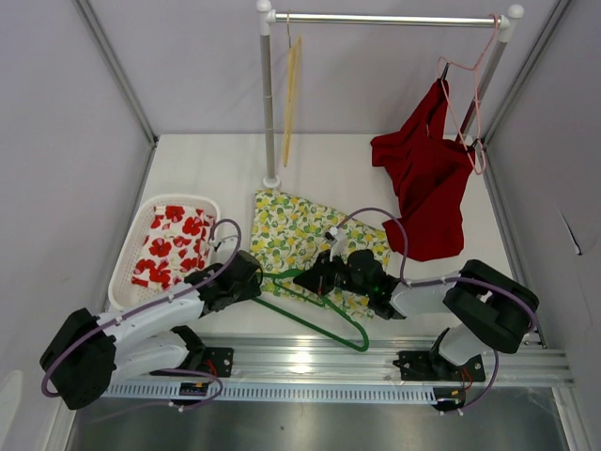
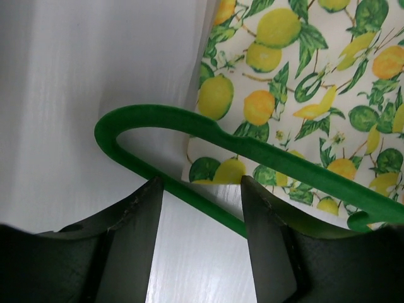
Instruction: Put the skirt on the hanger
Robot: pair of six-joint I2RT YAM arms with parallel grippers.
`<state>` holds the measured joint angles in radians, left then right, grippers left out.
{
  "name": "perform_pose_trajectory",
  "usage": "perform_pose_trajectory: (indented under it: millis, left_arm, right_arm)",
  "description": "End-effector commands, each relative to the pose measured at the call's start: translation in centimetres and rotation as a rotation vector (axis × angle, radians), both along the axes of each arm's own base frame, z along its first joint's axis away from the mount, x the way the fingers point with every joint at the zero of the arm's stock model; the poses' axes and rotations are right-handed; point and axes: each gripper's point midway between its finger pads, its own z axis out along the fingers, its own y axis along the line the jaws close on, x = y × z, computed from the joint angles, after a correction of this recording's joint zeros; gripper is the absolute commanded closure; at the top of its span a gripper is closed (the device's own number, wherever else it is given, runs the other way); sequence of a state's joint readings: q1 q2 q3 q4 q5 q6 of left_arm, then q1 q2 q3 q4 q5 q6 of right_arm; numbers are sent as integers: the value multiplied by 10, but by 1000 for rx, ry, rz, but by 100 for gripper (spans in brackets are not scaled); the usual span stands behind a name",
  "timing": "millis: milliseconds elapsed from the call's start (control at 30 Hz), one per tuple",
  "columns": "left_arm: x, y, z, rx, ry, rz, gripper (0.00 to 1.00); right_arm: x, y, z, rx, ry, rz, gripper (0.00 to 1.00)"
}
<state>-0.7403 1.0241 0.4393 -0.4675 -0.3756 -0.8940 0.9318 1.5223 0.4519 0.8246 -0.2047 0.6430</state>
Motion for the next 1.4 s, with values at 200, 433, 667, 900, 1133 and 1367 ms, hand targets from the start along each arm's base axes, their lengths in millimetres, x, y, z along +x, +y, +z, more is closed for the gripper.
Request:
perform_pose_trajectory:
  millis: [200, 433, 667, 900, 1133, 1367]
  left_arm:
    - [24, -13, 3, -26, -84, 25, 43]
    - [21, -20, 12, -65, -81, -7, 48]
    - [22, -20, 21, -71, -105, -25, 49]
    - [23, -19, 8, -37, -78, -26, 50]
    - [27, -21, 3, -18, -76, -28, 62]
    - [32, -25, 37, -37, -122, -57, 100]
  right_arm:
    - [8, -4, -10, -34, -29, -13, 100]
    - [4, -6, -18, -53, -14, -11, 100]
    - [3, -11, -25, -70, 3, -27, 100]
    - [3, -13, -29, -80, 8, -38, 100]
    - [5, -15, -36, -103, 11, -49, 100]
    - [10, -21, -39, -123, 2, -74, 100]
